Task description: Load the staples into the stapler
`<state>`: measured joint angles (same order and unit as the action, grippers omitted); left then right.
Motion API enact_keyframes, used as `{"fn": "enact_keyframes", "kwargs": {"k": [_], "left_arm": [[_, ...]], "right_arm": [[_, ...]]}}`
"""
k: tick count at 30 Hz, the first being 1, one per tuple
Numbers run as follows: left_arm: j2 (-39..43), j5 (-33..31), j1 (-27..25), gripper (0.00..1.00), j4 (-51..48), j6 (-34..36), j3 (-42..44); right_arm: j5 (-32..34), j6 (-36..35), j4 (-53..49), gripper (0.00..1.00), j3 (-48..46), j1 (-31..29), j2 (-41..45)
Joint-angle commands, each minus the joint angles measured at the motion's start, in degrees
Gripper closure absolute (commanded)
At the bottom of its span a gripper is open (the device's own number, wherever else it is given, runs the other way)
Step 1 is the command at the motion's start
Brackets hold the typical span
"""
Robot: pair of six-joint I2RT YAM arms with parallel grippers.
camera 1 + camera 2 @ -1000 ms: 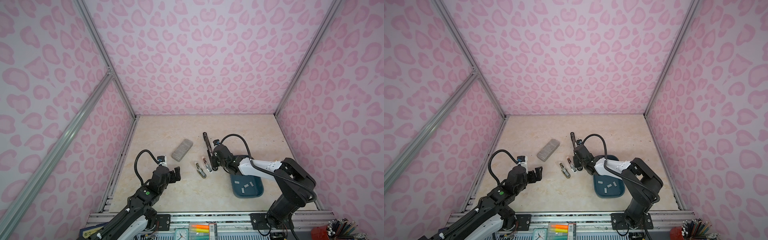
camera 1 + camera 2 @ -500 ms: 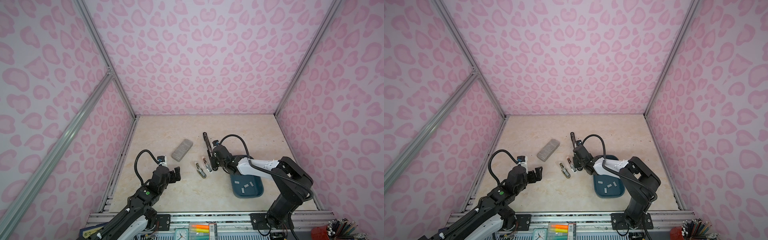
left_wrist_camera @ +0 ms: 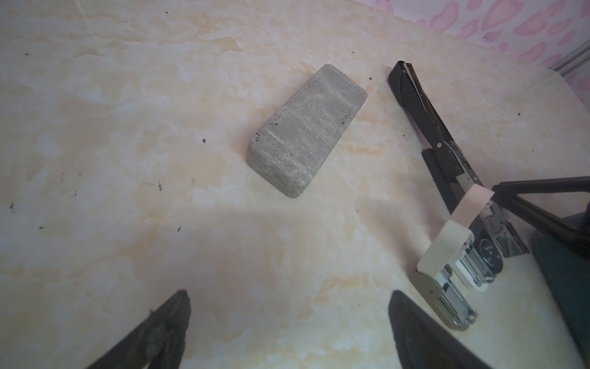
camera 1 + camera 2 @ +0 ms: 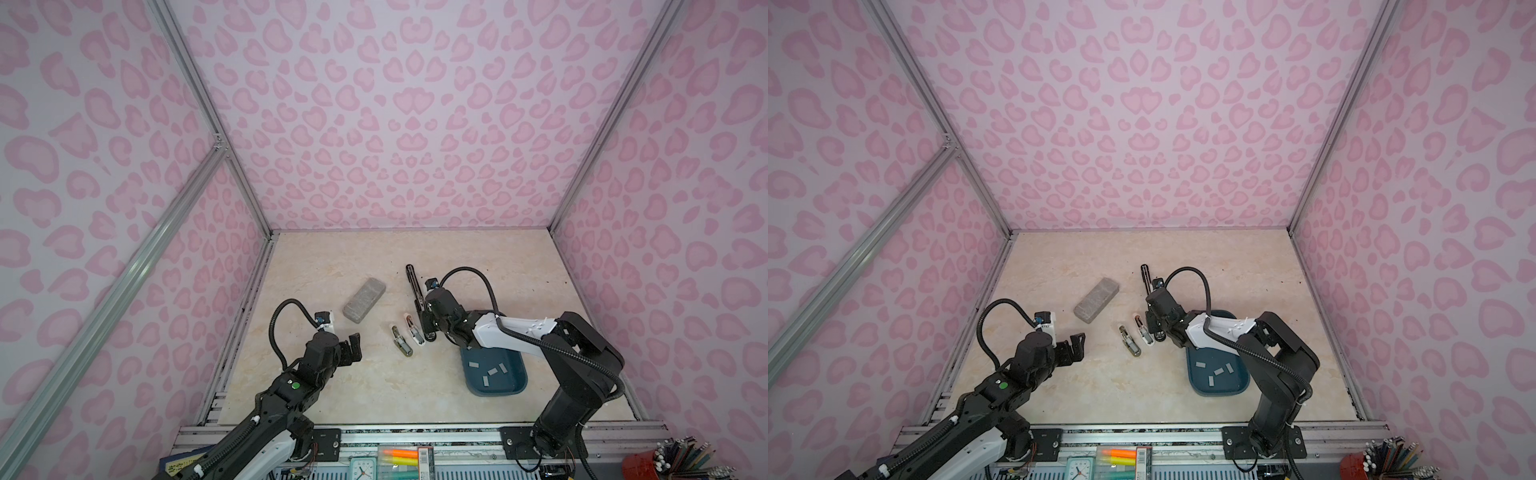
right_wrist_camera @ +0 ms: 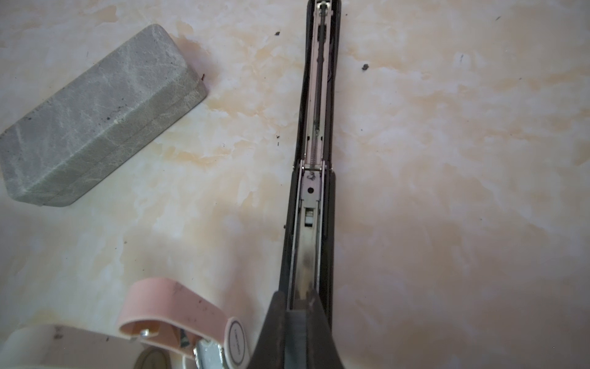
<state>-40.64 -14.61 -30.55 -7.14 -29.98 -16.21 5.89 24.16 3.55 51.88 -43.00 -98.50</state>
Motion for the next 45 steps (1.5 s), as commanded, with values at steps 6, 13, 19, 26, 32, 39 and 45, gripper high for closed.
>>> {"fn": "enact_keyframes", "kwargs": {"k": [6, 13, 19, 26, 32, 39, 45], "left_arm": [[-0.14, -0.27, 0.05, 0.02, 1.03, -0.52, -0.65], [-0.14, -0.28, 0.05, 0.02, 1.01, -0.52, -0.62], [-0.22, -0.32, 0.05, 0.02, 1.07, -0.52, -0.73], [-0.45, -0.14, 0.05, 0.02, 1.09, -0.52, -0.76], [-0.49, 0.35, 0.03, 0.02, 1.16, -0.35, -0.83], [-0.23, 0.48, -0.04, 0.02, 1.16, -0.35, -0.67], [-0.64, 0.3, -0.04, 0.02, 1.23, -0.39, -0.84]], "right_arm": [[-0.18, -0.35, 0.58, 1.0, 0.07, -0.04, -0.83], [-0.36, 0.18, 1.19, 1.0, -1.02, 0.02, -0.51], [-0.35, 0.53, 1.8, 1.0, -2.6, -0.02, 0.73], [-0.19, 1.24, 2.73, 1.0, -4.99, 0.03, 2.42], [-0.13, 2.03, 3.72, 1.0, -6.69, -0.34, 3.52], [-0.08, 2.29, 4.52, 1.0, -7.49, -0.52, 3.11], [-0.36, 2.12, 4.86, 1.0, -7.8, -0.63, 3.3]]}}
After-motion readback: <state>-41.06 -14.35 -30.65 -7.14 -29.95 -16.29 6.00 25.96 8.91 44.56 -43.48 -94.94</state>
